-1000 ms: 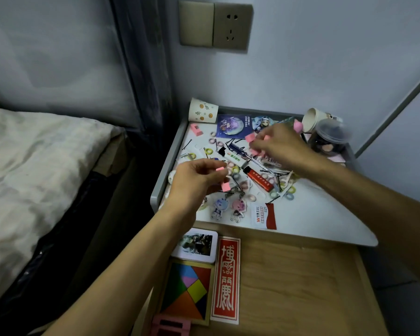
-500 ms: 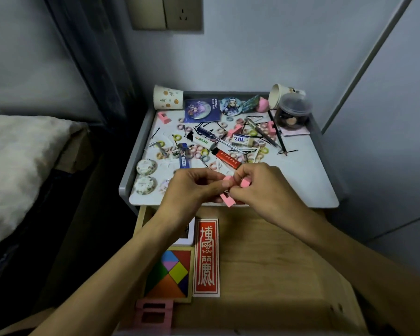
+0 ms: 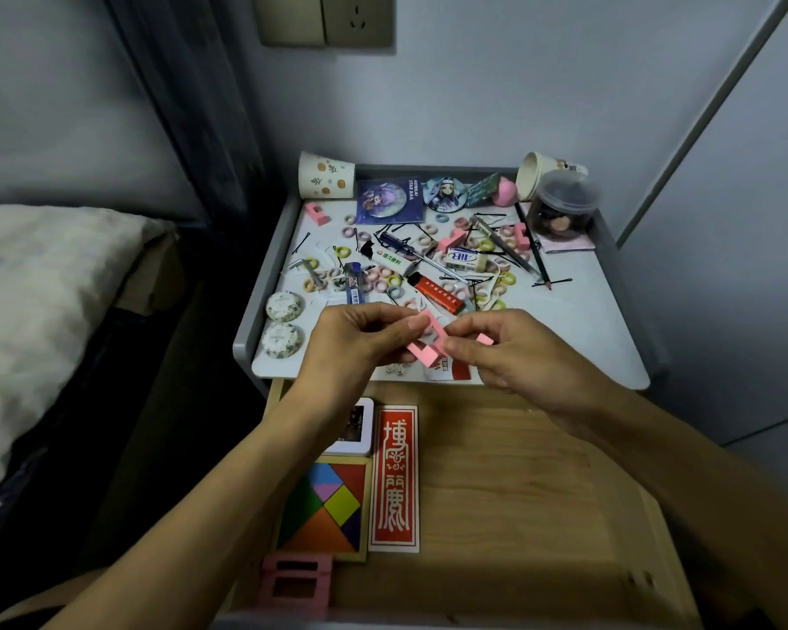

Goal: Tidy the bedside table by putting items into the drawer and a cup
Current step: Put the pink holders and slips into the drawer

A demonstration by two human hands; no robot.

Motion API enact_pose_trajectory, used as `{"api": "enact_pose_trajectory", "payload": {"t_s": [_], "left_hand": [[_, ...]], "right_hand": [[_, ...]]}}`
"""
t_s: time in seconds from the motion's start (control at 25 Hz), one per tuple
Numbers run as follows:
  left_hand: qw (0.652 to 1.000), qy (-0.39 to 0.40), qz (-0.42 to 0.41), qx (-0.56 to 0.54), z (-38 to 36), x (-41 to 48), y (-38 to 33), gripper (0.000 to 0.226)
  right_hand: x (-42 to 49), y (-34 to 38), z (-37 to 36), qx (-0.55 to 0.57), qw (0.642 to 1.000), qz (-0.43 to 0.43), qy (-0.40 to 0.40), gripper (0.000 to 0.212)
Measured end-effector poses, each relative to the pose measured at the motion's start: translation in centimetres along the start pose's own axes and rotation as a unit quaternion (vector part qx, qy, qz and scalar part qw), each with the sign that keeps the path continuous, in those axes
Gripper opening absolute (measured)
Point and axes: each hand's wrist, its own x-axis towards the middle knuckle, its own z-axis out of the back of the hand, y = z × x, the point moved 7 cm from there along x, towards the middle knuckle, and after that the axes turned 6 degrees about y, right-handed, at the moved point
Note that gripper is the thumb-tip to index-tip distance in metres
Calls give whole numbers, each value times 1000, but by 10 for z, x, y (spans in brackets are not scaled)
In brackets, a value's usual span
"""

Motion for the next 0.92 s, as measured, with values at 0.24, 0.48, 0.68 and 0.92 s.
{"api": "enact_pose_trajectory", "payload": {"t_s": [0.24, 0.48, 0.68, 0.92], "left_hand": [[998, -27, -30, 44, 2, -2, -6, 18], [999, -32, -15, -10, 2, 0, 0, 26], [997, -29, 14, -65, 1, 0, 5, 21], [997, -20, 31, -71, 1, 0, 5, 20]], "right_hand": [[-1, 4, 5, 3, 997, 29, -70, 13], [-9, 17, 1, -170, 966, 126, -150, 6], [-8, 13, -2, -128, 975, 115, -140, 20], [-1, 3, 6, -6, 989, 91, -119, 31]]}}
